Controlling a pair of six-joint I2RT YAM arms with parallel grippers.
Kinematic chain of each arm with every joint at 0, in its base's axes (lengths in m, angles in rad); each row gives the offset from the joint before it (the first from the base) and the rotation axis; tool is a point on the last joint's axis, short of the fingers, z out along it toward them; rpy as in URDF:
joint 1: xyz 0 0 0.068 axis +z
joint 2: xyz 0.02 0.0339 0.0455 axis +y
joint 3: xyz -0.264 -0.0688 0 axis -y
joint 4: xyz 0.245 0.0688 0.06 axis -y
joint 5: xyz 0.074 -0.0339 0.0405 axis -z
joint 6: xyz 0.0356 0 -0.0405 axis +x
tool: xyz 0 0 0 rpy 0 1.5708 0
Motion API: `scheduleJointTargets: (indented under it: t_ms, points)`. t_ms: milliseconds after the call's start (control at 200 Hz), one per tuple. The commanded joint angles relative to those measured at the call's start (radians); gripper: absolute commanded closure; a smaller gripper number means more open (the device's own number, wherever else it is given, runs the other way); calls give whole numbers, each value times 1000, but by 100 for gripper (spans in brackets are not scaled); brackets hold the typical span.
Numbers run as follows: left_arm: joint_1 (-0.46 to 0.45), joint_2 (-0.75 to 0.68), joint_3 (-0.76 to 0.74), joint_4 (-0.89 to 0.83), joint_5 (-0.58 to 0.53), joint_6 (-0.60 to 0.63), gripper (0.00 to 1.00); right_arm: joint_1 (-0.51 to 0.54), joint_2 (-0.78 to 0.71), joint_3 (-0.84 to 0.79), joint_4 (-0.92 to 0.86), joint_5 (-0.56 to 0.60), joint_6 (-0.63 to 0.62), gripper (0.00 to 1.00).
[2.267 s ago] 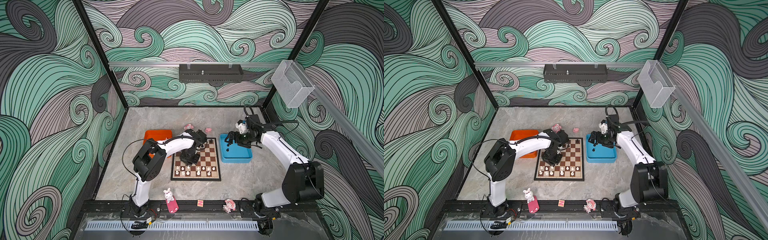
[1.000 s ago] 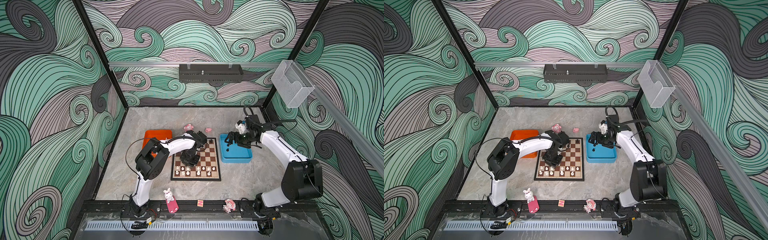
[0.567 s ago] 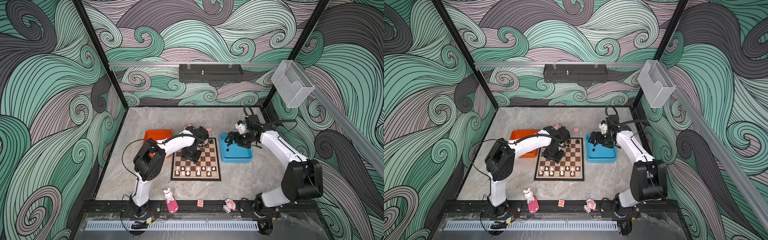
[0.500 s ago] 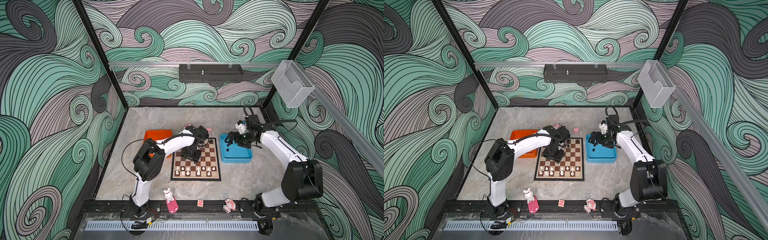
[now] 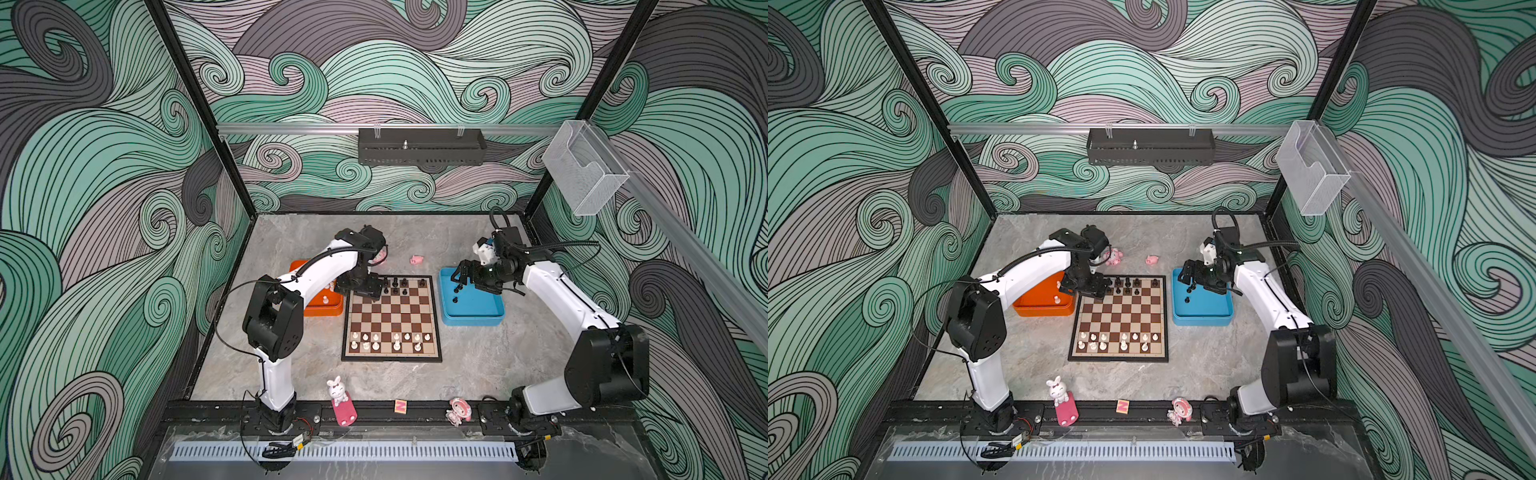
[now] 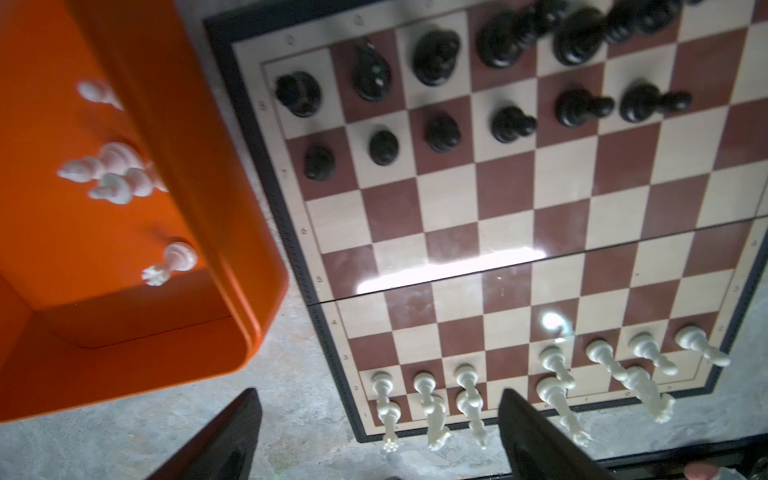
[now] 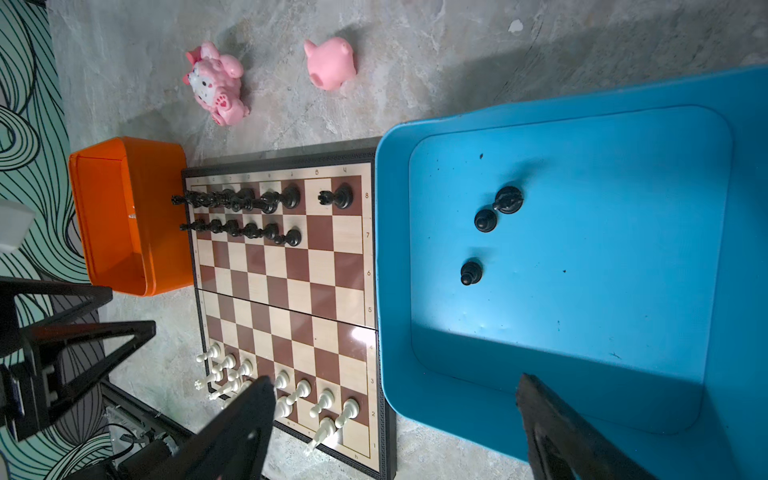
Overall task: Set up the chess pieces on the board
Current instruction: 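Open the left gripper and move it back over the orange bin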
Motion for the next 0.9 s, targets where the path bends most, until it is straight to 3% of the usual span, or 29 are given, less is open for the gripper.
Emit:
scheduleJointTargets:
  t_ms: [0, 270, 445, 896]
  points:
    - [68, -49, 26, -29, -22, 27, 6, 27, 21, 52, -22, 8, 5, 9]
    - [275, -78, -10, 23, 30, 30, 5, 158, 90, 142, -42, 58, 9, 9]
    - [362, -34, -9, 43, 23, 45, 6, 196, 131, 175, -41, 61, 16, 10]
    - [386, 78, -86, 104, 36, 37, 37, 194, 164, 157, -42, 79, -14, 9]
